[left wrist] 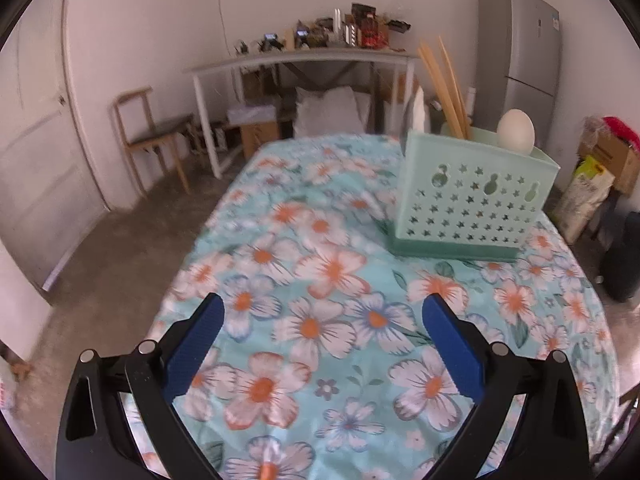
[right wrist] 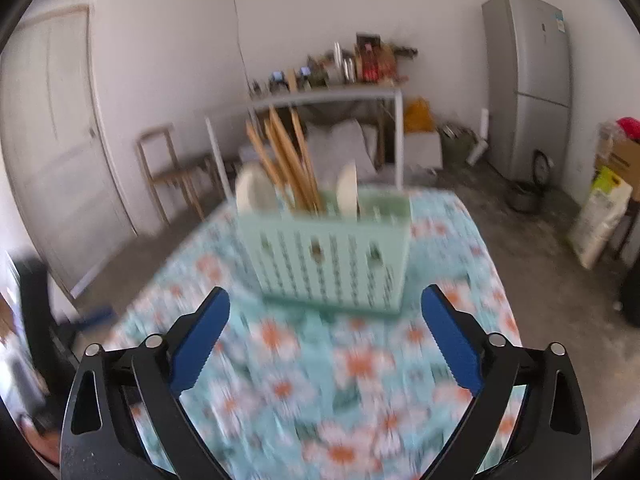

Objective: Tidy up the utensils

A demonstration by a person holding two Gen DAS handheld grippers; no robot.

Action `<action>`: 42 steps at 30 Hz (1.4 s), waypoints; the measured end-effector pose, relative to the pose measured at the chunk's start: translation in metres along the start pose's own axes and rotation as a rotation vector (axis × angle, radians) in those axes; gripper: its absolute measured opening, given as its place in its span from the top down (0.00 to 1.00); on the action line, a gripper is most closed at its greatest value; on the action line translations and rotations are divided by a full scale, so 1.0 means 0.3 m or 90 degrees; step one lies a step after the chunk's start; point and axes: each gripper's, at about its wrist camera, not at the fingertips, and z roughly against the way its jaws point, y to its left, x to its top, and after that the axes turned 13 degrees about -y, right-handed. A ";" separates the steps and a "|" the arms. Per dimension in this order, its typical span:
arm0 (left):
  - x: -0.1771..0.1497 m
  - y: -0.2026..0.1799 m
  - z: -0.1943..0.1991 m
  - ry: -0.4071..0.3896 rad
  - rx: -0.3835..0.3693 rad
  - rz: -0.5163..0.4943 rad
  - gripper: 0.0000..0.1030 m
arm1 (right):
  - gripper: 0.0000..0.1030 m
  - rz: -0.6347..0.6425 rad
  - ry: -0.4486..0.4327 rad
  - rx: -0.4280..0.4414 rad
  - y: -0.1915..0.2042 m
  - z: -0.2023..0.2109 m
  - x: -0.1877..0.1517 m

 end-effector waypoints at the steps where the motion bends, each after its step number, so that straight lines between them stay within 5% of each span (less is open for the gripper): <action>1: 0.006 -0.003 0.007 -0.004 0.014 -0.011 0.06 | 0.08 0.005 0.014 -0.009 0.006 -0.002 -0.016; 5: 0.032 -0.009 0.010 0.004 0.047 -0.026 0.06 | 0.08 0.008 0.041 -0.053 -0.003 0.009 -0.067; 12: 0.055 0.018 0.012 0.022 0.092 0.039 0.06 | 0.08 -0.004 0.037 -0.106 -0.038 0.069 -0.120; 22: 0.049 0.004 0.000 0.034 0.135 0.016 0.06 | 0.08 -0.018 0.033 -0.137 -0.077 0.066 -0.126; 42: 0.048 0.019 -0.005 0.047 0.144 0.018 0.06 | 0.08 -0.013 0.032 -0.155 -0.101 0.079 -0.125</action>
